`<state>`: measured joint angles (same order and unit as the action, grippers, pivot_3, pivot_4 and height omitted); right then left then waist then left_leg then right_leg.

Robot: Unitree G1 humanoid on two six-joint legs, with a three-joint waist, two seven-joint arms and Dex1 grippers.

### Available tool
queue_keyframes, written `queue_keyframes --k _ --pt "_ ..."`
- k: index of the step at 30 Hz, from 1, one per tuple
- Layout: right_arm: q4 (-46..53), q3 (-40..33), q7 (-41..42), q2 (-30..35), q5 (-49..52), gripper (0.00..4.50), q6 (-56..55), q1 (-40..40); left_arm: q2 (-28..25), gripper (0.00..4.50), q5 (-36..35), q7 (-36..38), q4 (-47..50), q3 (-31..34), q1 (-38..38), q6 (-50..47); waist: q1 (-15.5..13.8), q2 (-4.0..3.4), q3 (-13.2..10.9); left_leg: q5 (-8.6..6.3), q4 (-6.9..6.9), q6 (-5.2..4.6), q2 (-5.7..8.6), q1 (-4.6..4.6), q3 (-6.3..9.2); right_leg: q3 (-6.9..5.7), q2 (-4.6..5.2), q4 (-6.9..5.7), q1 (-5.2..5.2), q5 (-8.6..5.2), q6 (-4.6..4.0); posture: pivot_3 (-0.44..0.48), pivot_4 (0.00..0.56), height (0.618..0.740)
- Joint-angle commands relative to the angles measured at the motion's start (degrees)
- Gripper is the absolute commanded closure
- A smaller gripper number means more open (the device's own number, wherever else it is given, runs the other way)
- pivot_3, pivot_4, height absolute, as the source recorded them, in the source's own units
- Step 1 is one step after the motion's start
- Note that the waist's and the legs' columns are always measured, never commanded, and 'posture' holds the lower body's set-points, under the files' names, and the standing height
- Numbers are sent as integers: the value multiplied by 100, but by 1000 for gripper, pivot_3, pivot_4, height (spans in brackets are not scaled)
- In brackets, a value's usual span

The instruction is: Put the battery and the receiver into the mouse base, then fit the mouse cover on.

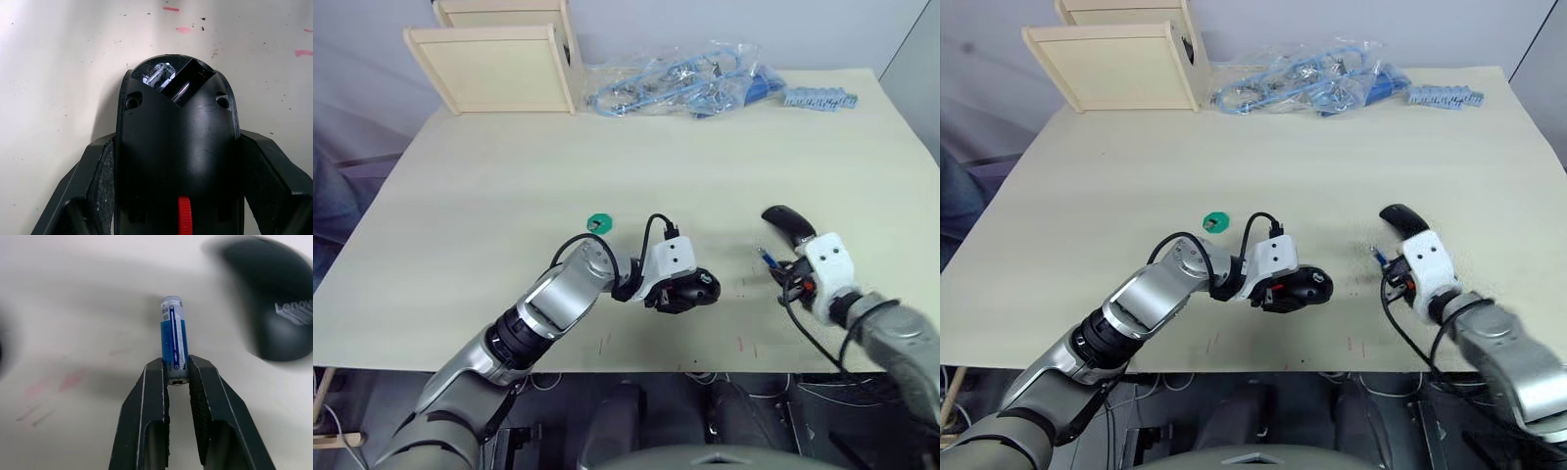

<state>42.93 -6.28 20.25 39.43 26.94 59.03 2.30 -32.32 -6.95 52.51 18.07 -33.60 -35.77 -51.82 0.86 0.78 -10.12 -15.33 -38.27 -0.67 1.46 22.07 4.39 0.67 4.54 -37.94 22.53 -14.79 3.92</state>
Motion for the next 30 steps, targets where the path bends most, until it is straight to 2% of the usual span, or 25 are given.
queue_keyframes --k 1,4,6,10,17,30 --pt "352 -200 981 734 957 4421 786 537 -39 1599 26 38 -57 -94 63 -26 -8 10 3 0 0 0 -3 0 4 -5 -2 -1 -2 0 -1 0 150 740" --pt "445 240 1374 1413 1271 4421 1358 1308 -43 1599 34 41 -59 -100 59 -16 3 -13 -7 0 -5 0 0 11 4 -7 4 -3 5 1 -1 0 150 740" --pt "478 493 1432 1665 1266 4421 1396 1555 -42 1599 35 39 -55 -102 62 -18 -7 3 -3 0 -4 -2 3 9 -1 0 6 0 6 4 4 0 150 740" --pt "275 899 1326 1348 1574 4421 2097 2513 -66 1599 35 39 -11 -103 73 -45 -6 6 -1 0 -6 -1 2 22 8 -9 7 -1 16 4 3 0 150 740" --pt "94 1695 1317 1177 1675 4421 2774 3374 -96 1599 44 55 -18 -102 59 -36 -9 7 -2 0 -8 -1 2 35 19 -20 6 2 22 5 2 0 150 740" --pt "-187 2304 864 547 1410 4421 3346 3565 -55 1599 30 14 -11 -86 63 -94 -4 7 -1 0 -8 -1 2 35 22 -22 6 -2 23 5 1 0 150 740"
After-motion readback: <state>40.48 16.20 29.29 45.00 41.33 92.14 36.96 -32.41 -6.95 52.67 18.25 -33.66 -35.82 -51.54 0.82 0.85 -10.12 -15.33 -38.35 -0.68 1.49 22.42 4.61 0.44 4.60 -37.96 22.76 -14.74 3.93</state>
